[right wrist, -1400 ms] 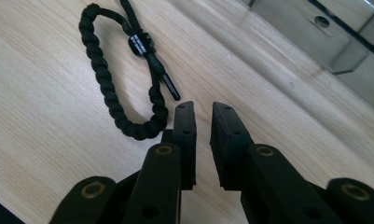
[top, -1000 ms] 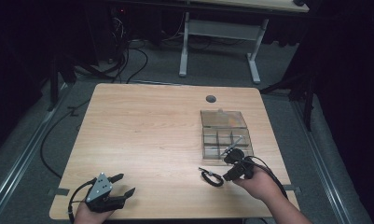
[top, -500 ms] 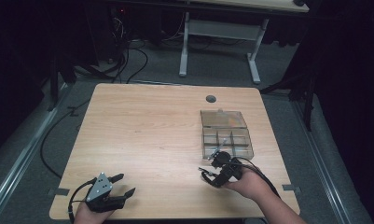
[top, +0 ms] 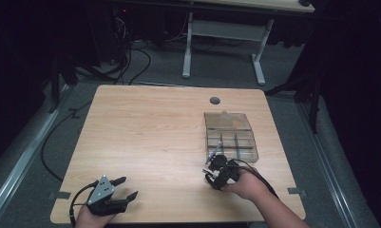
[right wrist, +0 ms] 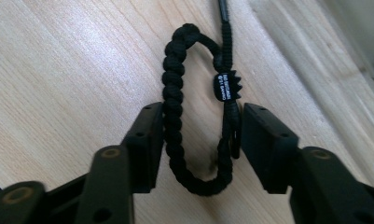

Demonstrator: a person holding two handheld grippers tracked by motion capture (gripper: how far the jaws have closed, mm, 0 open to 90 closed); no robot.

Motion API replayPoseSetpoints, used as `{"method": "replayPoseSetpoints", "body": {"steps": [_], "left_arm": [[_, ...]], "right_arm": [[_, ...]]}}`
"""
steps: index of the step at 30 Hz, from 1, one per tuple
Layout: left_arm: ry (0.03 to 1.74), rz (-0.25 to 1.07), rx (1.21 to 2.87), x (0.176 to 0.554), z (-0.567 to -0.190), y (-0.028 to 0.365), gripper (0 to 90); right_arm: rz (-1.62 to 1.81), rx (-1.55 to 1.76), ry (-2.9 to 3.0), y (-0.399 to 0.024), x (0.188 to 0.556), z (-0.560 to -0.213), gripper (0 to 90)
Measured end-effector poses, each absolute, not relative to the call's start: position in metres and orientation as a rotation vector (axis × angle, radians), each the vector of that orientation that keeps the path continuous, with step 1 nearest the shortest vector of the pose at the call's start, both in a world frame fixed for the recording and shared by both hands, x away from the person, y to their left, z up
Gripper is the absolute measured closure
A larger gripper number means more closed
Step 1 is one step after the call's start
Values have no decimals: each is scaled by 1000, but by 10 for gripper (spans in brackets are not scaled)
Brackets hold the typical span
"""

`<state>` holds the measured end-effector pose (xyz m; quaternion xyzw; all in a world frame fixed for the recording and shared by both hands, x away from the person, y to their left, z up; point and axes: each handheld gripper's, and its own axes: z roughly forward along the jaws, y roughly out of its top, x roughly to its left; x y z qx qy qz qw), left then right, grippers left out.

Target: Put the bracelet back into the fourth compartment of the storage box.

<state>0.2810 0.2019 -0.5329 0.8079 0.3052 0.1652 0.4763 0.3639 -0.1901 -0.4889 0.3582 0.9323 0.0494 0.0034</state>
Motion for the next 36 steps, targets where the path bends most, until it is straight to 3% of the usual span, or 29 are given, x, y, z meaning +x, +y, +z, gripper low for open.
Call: {"method": "replayPoseSetpoints", "body": {"steps": [4,13,36], "left_arm": [[746,402,1976,281,-533,202,308],[746,401,1977,281,-533,202,308],[744,401,1981,281,-533,202,308]], "right_arm": [[151,1097,2917,-188,364,-489,634],[132,1111,2895,-188,366,-489,774],[145,1183,2896,-207,371,-471,782]]}}
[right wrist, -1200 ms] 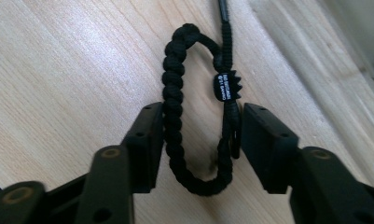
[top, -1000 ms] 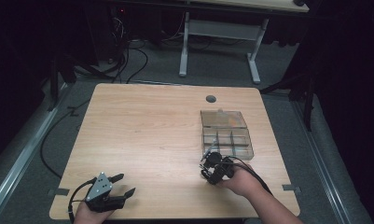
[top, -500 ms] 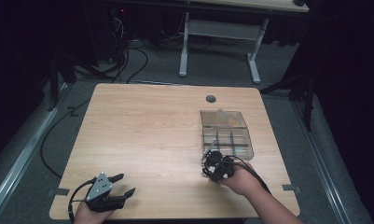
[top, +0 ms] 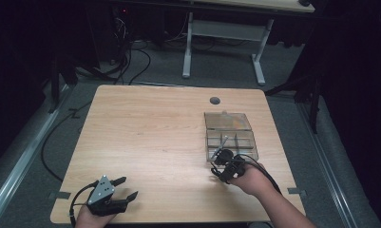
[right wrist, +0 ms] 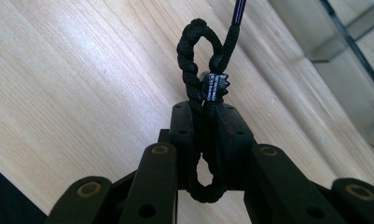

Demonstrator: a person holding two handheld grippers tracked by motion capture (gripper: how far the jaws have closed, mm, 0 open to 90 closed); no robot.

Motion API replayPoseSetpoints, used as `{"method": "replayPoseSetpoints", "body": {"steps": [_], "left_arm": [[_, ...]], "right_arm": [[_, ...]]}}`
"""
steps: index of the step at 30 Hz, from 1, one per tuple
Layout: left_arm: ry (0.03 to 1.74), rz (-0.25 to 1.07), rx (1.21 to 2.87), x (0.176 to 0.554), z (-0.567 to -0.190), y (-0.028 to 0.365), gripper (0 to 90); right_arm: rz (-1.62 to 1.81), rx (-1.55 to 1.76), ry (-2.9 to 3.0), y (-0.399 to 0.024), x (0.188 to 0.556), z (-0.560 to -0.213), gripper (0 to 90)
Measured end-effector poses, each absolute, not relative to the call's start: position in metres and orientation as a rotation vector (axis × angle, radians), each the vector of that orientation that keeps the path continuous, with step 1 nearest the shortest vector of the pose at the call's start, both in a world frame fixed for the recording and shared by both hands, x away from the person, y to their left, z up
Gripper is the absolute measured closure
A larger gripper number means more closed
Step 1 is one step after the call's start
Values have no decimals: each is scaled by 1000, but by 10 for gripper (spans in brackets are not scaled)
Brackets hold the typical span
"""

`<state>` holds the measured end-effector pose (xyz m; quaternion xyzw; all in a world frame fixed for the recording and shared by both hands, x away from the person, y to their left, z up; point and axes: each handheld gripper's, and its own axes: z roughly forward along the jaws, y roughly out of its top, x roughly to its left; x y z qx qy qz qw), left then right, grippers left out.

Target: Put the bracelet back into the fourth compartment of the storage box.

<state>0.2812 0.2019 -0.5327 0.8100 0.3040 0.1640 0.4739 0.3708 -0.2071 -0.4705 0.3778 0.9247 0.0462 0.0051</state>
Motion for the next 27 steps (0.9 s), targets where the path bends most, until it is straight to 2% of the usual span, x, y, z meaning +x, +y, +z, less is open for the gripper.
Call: {"method": "replayPoseSetpoints", "body": {"steps": [27], "left_arm": [[750,399,1975,281,-533,202,307]], "right_arm": [[209,1249,2877,-225,382,-433,781]]}}
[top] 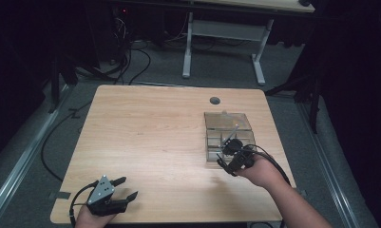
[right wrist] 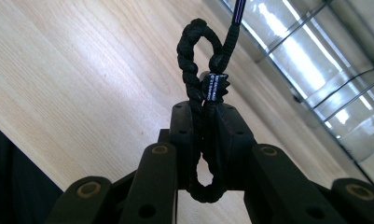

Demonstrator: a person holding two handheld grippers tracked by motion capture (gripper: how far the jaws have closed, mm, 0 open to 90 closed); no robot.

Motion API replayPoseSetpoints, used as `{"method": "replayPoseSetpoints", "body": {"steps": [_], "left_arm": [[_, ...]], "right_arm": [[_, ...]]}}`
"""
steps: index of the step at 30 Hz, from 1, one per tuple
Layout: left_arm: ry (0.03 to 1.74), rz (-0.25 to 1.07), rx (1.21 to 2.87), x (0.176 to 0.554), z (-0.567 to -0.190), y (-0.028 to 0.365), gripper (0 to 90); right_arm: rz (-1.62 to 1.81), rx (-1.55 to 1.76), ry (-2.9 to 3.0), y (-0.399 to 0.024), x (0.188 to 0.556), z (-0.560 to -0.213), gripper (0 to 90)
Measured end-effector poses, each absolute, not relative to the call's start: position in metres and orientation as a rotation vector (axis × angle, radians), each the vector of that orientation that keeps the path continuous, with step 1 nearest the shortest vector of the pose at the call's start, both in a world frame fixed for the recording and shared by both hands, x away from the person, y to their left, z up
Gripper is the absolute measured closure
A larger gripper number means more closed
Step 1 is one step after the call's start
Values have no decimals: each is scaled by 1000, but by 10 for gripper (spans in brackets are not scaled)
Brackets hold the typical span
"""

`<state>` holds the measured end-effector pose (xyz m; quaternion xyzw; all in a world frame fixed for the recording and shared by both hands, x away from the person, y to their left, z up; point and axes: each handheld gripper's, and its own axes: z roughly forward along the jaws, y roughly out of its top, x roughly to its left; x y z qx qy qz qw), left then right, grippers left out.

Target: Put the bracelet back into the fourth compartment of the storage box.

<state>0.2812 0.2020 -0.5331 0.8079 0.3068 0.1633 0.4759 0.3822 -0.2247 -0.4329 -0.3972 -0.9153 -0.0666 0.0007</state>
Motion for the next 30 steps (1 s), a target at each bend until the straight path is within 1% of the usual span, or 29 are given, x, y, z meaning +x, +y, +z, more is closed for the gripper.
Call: {"method": "replayPoseSetpoints", "body": {"steps": [1,5,6,11,16,22,23,26,27,30], "left_arm": [[750,399,1975,281,-533,202,307],[748,397,1976,281,-533,202,307],[748,397,1975,281,-533,202,307],[746,393,1976,281,-533,203,306],[744,390,1976,282,-533,203,306],[743,387,1975,282,-533,203,306],[743,386,1975,282,-533,203,306],[742,384,1975,282,-533,203,306],[741,385,1975,282,-533,203,305],[741,385,1975,282,-533,203,306]], "right_arm": [[-201,-1287,-2855,-223,382,-431,782],[-237,-1181,-2916,-224,391,-428,781],[-206,-1270,-2866,-220,392,-424,781],[-223,-1208,-2904,-220,401,-421,781],[-199,-1255,-2888,-215,410,-416,781],[-181,-1256,-2894,-213,419,-415,781],[-189,-1212,-2916,-213,423,-415,781],[-171,-1260,-2892,-209,425,-416,781],[-175,-1211,-2921,-210,429,-416,781],[-159,-1258,-2893,-206,432,-418,781]]}}
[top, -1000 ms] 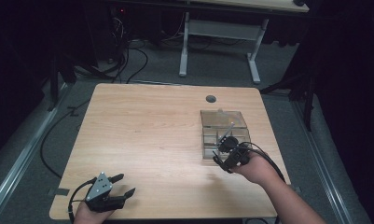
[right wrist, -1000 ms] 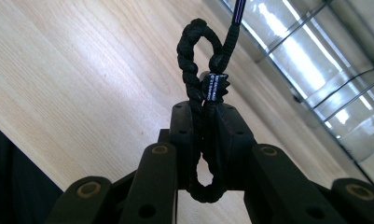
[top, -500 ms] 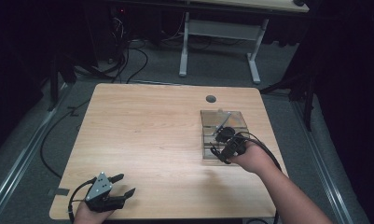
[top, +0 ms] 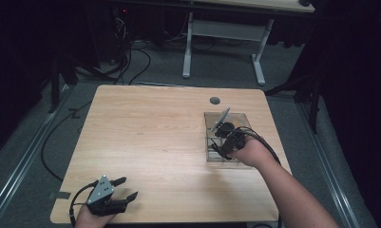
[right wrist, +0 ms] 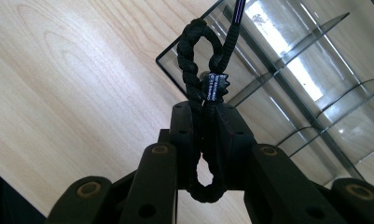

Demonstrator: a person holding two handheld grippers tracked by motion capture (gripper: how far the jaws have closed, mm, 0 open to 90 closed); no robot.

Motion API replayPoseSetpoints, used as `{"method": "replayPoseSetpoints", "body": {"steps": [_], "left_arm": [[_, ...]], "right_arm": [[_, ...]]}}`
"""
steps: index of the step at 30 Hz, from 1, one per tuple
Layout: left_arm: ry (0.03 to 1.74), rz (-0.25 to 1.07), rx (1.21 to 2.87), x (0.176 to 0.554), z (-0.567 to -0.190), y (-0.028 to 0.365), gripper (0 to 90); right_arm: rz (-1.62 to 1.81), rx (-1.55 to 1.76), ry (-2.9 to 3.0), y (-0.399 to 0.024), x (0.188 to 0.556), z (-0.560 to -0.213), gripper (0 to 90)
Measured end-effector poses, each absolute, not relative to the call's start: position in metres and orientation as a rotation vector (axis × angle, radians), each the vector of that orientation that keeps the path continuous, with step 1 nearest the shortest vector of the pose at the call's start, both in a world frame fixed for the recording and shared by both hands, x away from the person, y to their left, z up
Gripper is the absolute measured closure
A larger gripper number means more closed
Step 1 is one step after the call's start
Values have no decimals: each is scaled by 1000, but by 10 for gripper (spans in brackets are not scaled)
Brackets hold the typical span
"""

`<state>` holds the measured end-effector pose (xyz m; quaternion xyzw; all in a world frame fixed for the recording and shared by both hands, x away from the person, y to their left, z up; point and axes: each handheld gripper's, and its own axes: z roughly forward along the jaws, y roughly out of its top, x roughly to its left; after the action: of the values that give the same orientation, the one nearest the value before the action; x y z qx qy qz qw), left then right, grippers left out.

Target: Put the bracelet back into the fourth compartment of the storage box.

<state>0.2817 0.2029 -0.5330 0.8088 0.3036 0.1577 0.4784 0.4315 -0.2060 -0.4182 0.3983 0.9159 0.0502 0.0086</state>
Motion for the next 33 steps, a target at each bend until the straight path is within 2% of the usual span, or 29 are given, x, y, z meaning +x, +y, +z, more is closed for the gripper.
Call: {"method": "replayPoseSetpoints", "body": {"steps": [33], "left_arm": [[741,383,1978,282,-533,203,304]], "right_arm": [[95,1274,2877,-203,463,-451,782]]}}
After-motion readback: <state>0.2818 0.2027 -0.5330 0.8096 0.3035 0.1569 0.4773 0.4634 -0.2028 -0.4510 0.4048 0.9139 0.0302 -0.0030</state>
